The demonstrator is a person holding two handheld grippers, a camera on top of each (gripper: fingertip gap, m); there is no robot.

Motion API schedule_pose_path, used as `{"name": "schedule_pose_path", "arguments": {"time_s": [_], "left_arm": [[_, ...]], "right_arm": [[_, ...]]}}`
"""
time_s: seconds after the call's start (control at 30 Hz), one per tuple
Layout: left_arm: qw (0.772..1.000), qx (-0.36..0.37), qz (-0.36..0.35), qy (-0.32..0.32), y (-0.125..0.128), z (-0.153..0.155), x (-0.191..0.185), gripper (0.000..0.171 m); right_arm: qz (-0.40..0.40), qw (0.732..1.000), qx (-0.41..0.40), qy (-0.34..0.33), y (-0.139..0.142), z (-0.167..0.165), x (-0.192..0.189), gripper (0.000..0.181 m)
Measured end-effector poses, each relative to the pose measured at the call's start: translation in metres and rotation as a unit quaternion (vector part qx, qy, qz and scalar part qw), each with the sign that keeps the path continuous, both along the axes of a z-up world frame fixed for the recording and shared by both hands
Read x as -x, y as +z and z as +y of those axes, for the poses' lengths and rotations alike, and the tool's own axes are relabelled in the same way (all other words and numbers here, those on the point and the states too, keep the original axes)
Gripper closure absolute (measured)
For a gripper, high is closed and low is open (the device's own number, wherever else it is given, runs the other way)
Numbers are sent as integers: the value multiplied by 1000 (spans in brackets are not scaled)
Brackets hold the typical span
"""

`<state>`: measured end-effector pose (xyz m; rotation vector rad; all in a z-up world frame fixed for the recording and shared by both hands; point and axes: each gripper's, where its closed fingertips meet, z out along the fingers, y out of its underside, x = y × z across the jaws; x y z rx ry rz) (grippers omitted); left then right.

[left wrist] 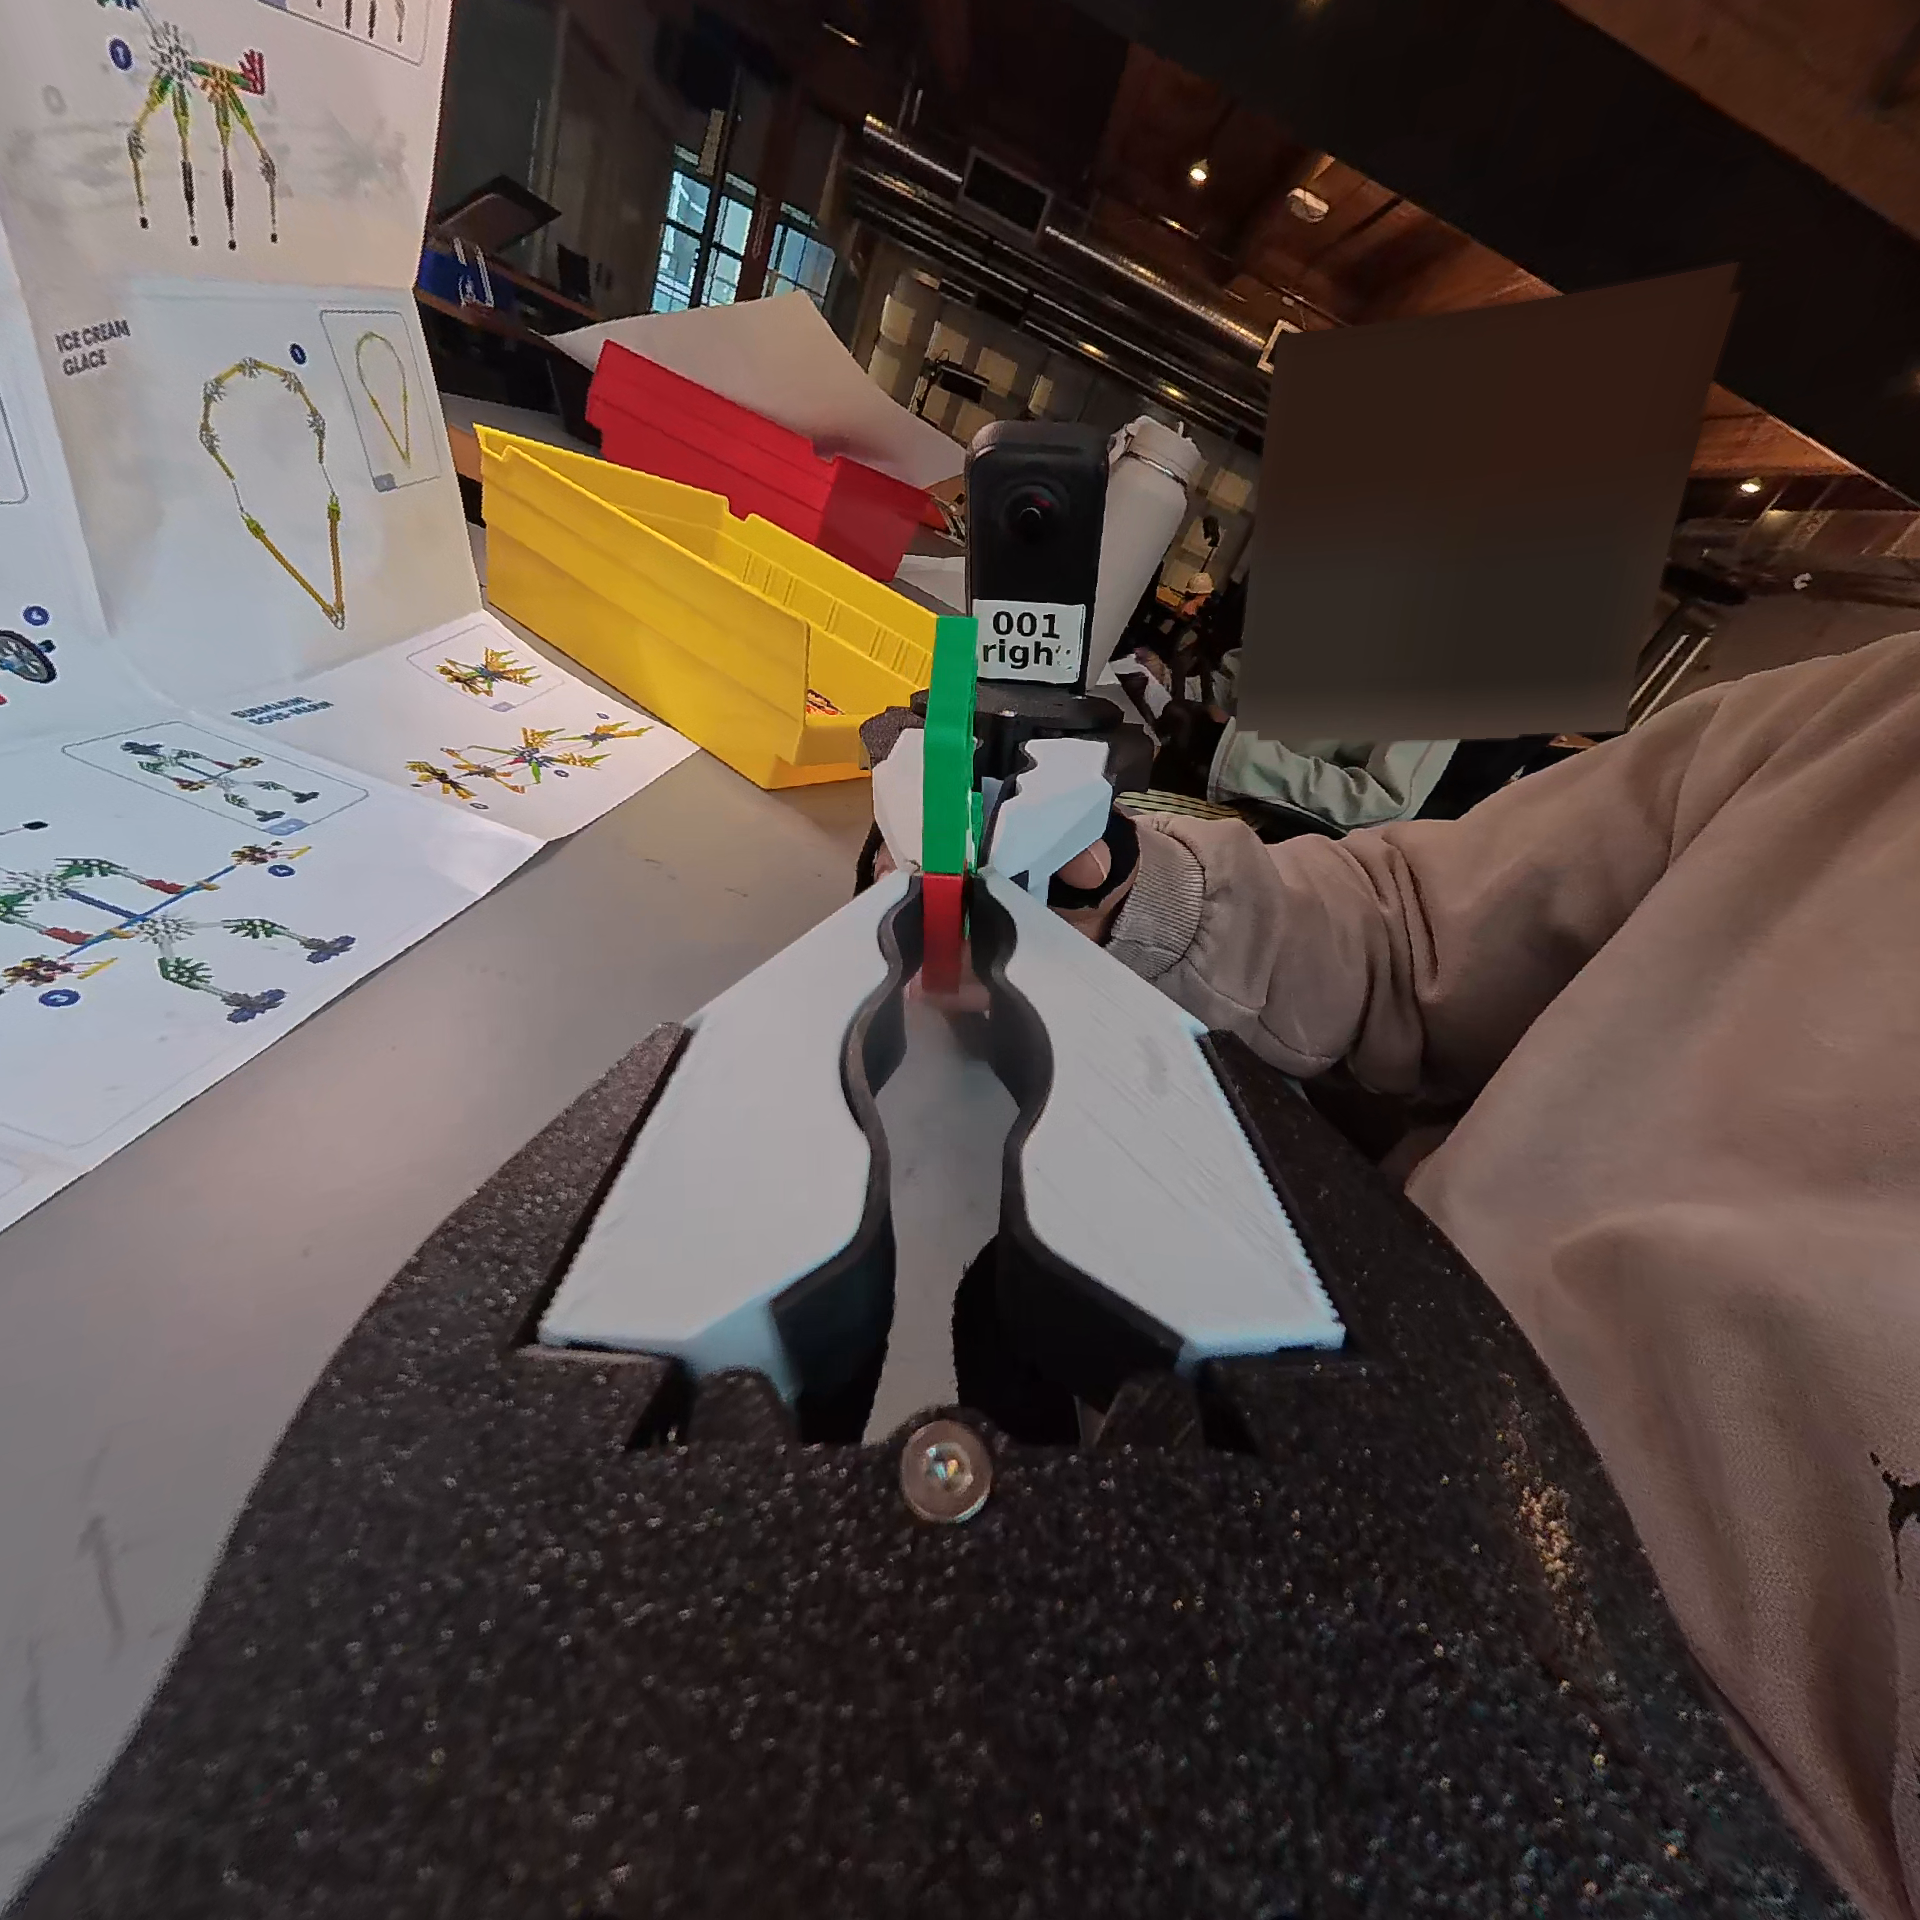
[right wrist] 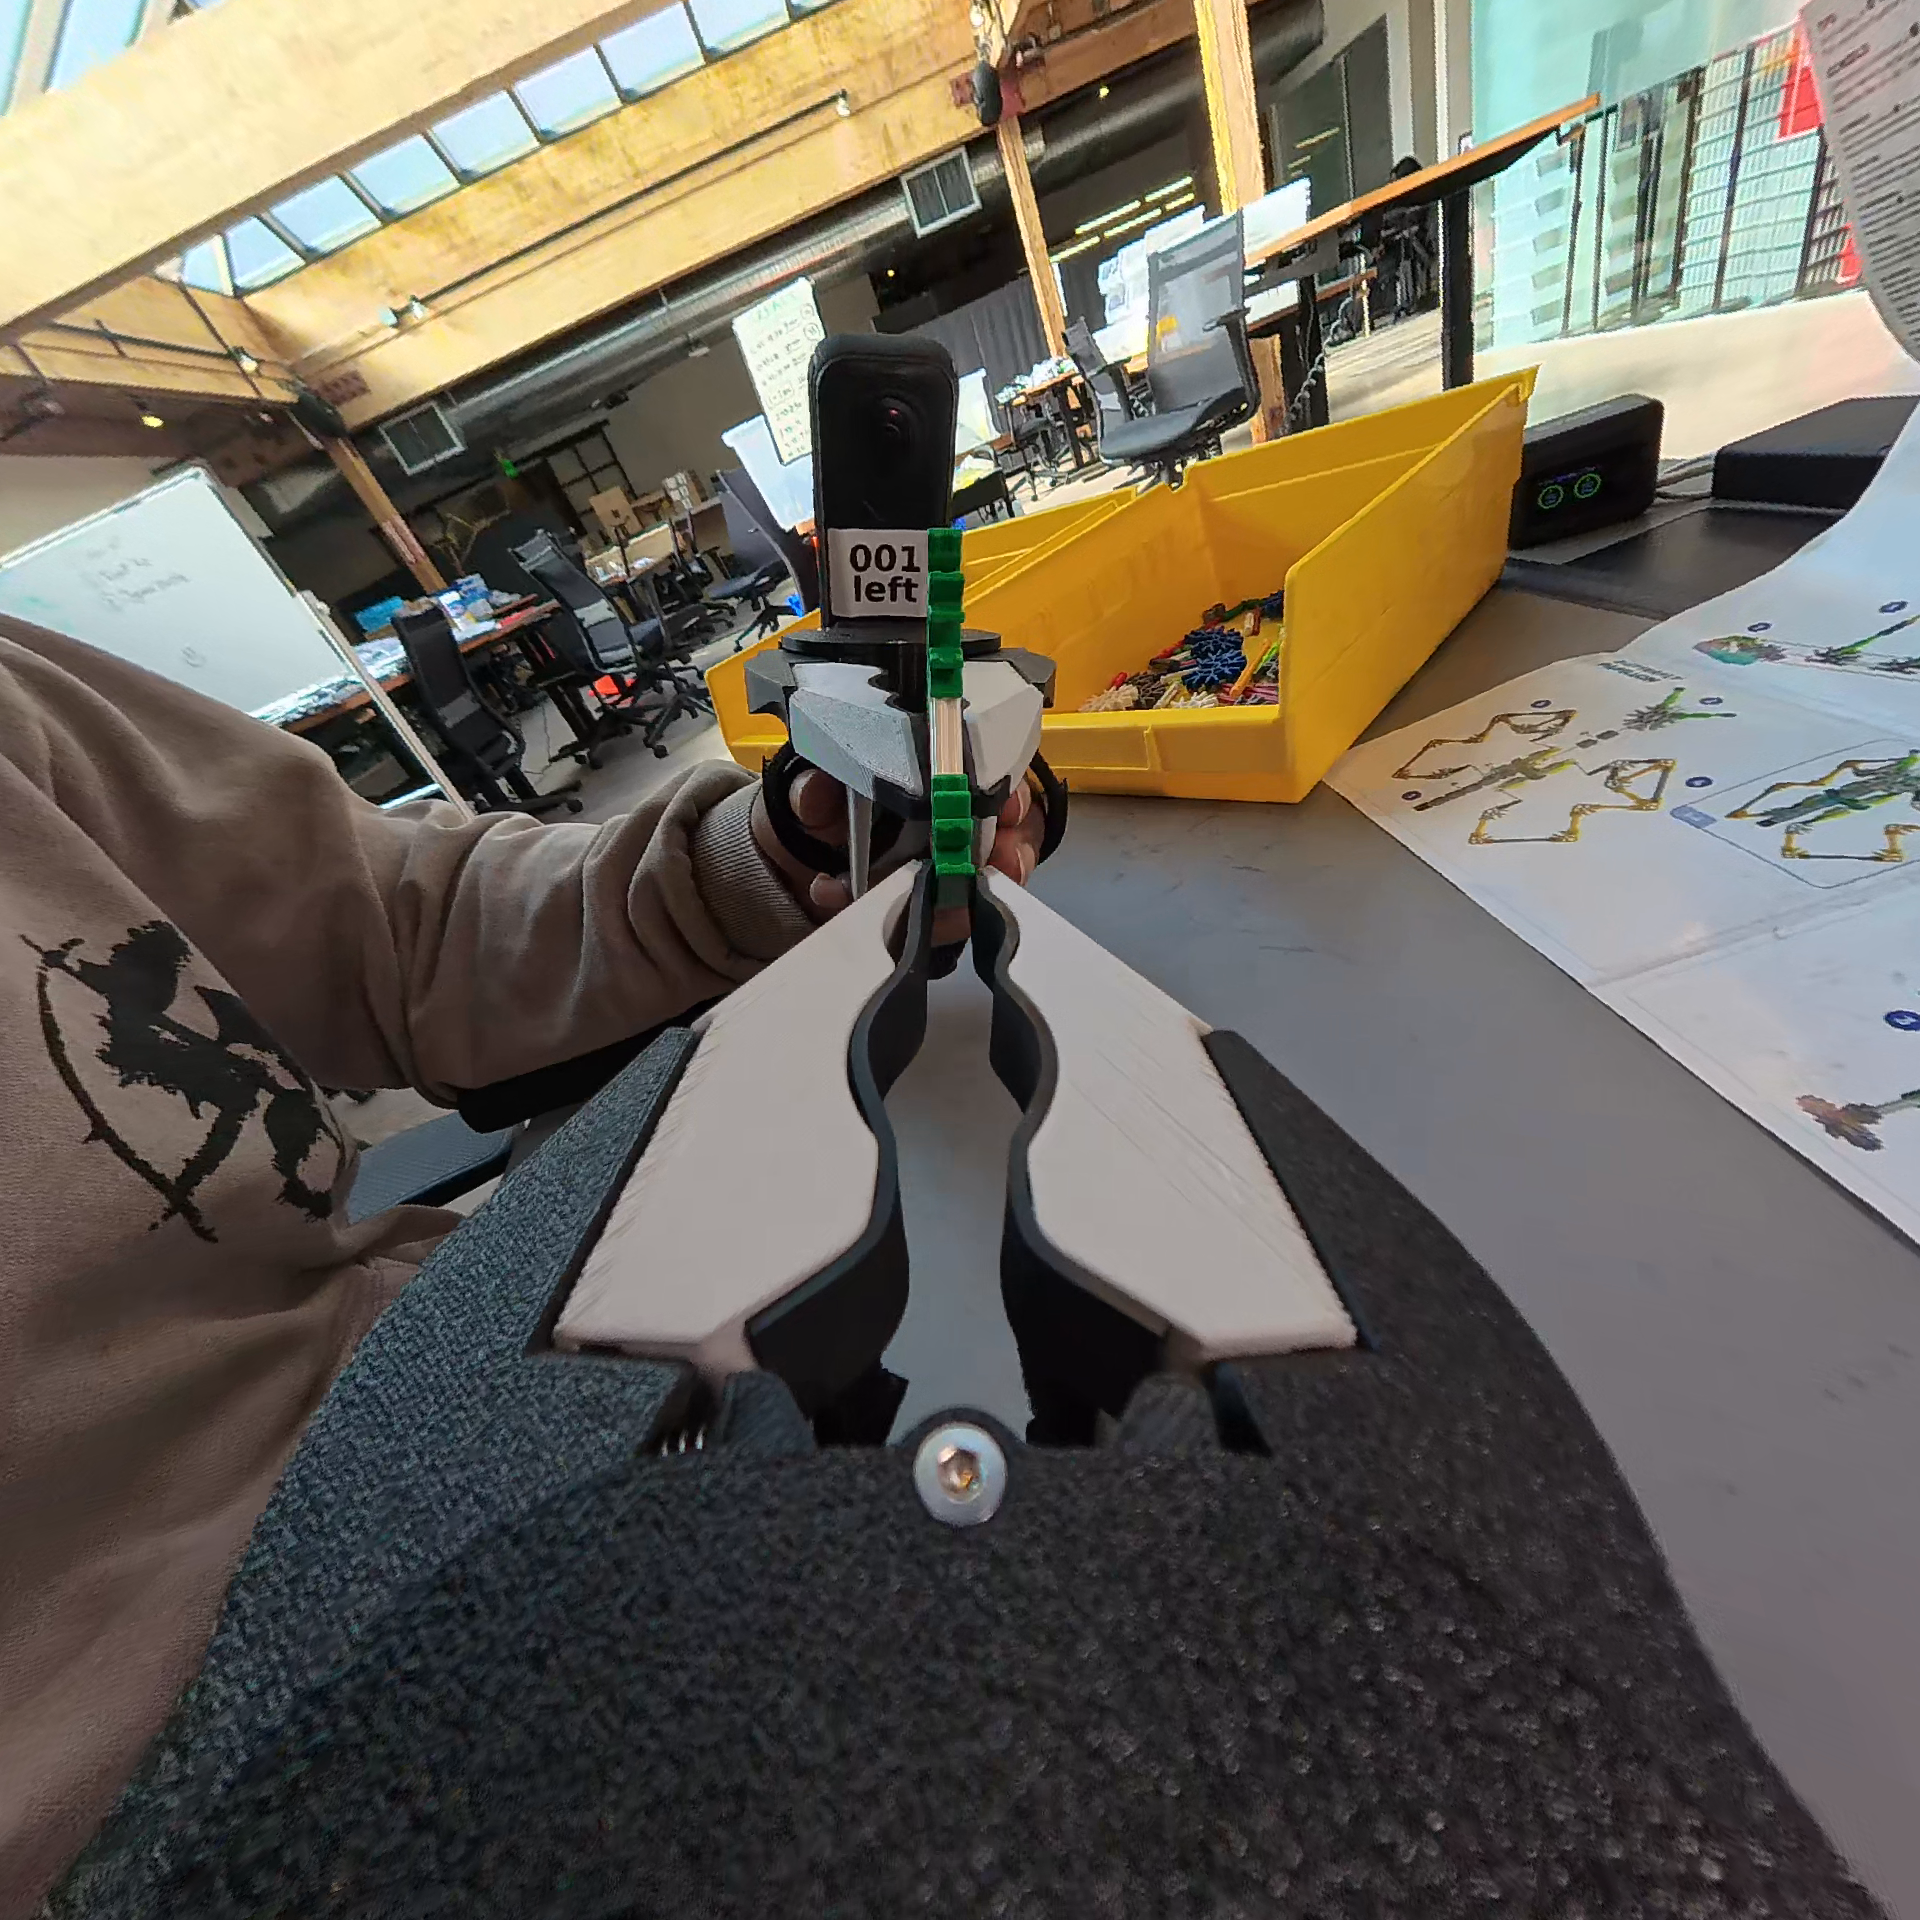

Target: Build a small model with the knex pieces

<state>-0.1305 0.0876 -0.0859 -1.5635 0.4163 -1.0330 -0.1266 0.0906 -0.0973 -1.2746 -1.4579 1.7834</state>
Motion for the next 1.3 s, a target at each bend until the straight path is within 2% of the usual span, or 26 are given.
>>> {"name": "schedule_pose_path", "arguments": {"time_s": [0.2, 0.47, 0.67, 0.83, 0.97, 1.3], "left_arm": [[1000, 9, 0, -19, -1, -4, -2, 166], [1000, 16, -19, -17, 1, -2, -5, 167], [998, 48, 6, -34, -16, -1, -19, 167], [997, 63, -15, -40, -15, 0, -14, 164], [997, 70, 1, -29, -20, 2, -12, 166], [996, 81, -13, -23, -19, 3, -5, 166]], "right_arm": [[-3, 998, 52, 25, 4, 0, -3, 176], [17, 996, 81, 26, 8, 3, -4, 176], [7, 995, 96, 31, 4, 2, -2, 176], [-2, 994, 110, 23, 4, 8, -2, 177], [-13, 990, 134, 26, 1, 11, -1, 176], [-24, 994, 102, 19, -3, 14, -2, 176]]}}
